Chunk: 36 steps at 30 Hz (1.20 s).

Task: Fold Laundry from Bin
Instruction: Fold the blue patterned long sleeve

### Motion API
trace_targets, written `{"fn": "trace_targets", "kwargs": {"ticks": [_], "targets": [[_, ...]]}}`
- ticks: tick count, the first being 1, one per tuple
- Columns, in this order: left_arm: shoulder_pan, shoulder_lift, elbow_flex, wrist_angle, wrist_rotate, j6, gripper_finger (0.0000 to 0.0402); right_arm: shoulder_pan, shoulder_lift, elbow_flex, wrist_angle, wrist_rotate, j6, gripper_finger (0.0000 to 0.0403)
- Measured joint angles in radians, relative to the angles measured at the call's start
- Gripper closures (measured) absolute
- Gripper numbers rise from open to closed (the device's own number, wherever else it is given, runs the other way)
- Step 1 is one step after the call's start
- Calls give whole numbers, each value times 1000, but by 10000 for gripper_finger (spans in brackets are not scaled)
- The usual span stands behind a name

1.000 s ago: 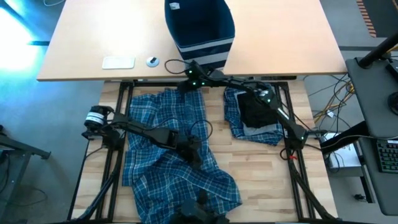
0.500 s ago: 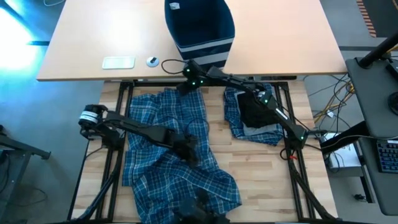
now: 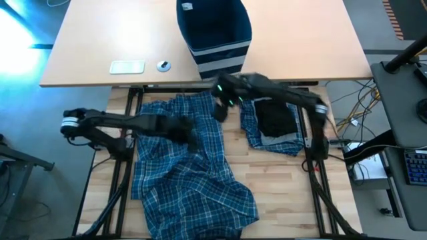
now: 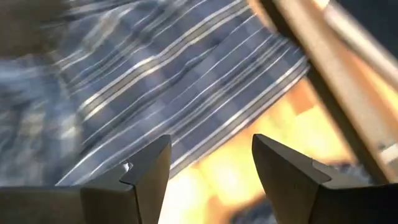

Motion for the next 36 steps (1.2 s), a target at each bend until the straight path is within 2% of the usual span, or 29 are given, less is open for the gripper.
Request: {"fn": "trace_targets", "kwargs": {"ticks": [4, 8, 13, 18, 22, 28, 32, 36], "targets": [[103, 49, -101, 270, -2, 129, 140, 197, -199, -238, 66, 74, 169, 183], [156, 181, -125, 468, -4, 251, 150, 445, -316, -443, 180, 167, 430, 183], [176, 410, -55, 504, -19, 369, 156, 679, -275, -623, 270, 205, 785, 183], [201, 578, 52, 509, -53, 407, 158, 836, -164, -675, 311, 201, 1078, 183], [228, 626, 102, 493, -71, 397, 158, 895, -61, -683, 357, 119, 1189, 183], [269, 645, 191, 445, -142, 438, 158, 903, 47, -697, 401, 25, 1249, 183], [292, 650, 266, 337, -156, 484, 158, 905, 59, -709, 414, -60, 1257, 183], [303, 633, 362, 172, -163, 549, 158, 930, 8, -721, 397, -42, 1274, 184]]}}
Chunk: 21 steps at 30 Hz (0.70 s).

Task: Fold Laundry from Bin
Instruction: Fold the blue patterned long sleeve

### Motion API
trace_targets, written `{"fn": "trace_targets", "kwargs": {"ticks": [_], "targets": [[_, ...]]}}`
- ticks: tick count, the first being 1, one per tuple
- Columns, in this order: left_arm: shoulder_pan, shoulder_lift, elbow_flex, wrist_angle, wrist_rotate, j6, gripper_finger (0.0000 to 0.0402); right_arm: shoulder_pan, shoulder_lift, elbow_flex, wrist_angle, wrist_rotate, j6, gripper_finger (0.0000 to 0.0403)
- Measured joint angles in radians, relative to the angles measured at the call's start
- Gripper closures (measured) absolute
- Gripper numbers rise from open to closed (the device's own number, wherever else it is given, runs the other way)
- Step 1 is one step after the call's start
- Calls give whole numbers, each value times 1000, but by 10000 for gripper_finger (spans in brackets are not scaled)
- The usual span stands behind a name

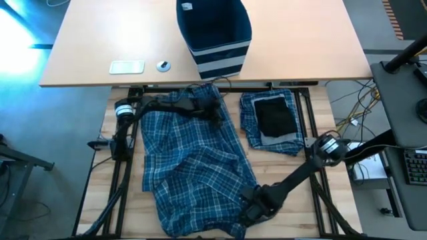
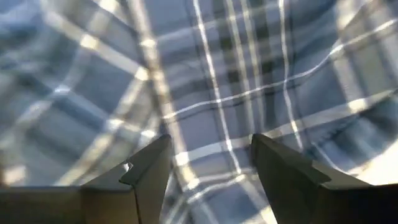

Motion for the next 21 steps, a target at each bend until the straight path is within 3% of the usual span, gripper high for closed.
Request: {"fn": "trace_targets", "kwargs": {"ticks": [4, 10, 17, 21], "targets": [[-27, -79, 58, -149, 22, 45, 158, 4, -95, 5, -29, 106, -5, 184], [-133, -239, 29, -337, 303, -12, 158, 5, -187, 4, -72, 267, -45, 184], [-335, -398, -173, -463, 240, -133, 157, 4, -228, 5, -73, 336, -150, 184], [-382, -456, -294, -461, 214, -278, 157, 6, -230, 2, -71, 337, -216, 184]]}}
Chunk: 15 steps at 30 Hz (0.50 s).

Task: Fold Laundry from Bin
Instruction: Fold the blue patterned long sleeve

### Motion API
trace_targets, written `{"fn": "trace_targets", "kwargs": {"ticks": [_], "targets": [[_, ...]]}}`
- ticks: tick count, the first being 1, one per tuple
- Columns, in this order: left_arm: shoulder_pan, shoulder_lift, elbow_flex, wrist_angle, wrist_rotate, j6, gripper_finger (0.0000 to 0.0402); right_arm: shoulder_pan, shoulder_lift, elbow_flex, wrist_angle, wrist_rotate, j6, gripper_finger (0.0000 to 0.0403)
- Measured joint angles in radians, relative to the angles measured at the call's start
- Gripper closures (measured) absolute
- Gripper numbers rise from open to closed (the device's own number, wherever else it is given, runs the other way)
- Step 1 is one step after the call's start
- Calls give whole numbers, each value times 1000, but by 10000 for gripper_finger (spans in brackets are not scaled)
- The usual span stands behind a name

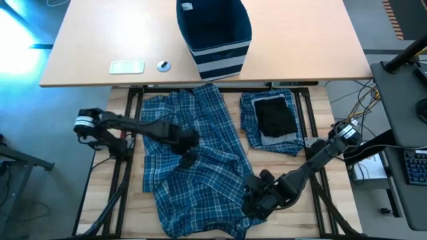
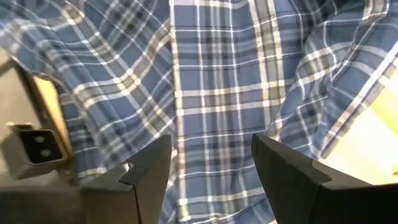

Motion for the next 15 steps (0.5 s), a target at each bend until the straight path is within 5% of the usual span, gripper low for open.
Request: {"fn": "trace_targets", "kwargs": {"ticks": [4, 8, 15], "targets": [[-1, -20, -94, 25, -42, -89, 158, -1, 1, -11, -2, 1, -14, 184], [-8, -12, -134, 74, 43, -127, 189, 1, 1, -12, -15, -8, -15, 184], [-29, -24, -105, 19, 112, -184, 379, 2, -3, -3, -91, -18, -4, 184]]}}
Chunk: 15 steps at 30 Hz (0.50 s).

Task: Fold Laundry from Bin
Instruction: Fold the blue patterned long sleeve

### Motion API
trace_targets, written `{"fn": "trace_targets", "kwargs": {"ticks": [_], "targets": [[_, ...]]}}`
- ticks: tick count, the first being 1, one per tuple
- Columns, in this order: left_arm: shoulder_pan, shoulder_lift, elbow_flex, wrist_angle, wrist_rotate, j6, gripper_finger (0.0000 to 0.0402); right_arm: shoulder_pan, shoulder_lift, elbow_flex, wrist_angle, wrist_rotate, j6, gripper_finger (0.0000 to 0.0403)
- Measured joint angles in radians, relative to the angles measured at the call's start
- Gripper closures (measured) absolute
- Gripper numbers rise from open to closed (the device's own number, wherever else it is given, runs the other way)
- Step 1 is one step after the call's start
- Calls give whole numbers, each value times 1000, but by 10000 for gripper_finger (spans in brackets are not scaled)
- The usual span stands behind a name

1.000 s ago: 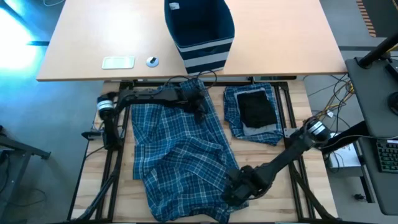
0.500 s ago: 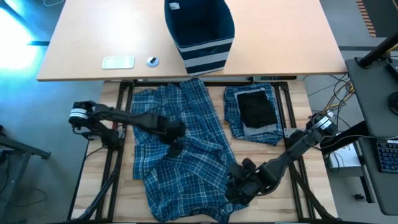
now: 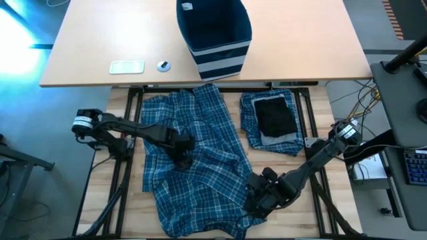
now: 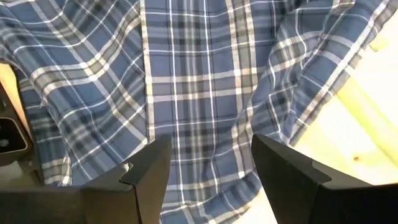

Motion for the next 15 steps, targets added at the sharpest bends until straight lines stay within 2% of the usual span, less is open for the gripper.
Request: {"fn": "trace_targets", "kwargs": {"ticks": [11, 15], "targets": [[-84, -125, 294, -490, 121, 32, 400, -1, -25, 4, -31, -16, -2, 184], [-129, -169, 357, -598, 190, 31, 401, -2, -25, 4, -30, -16, -1, 184]]}}
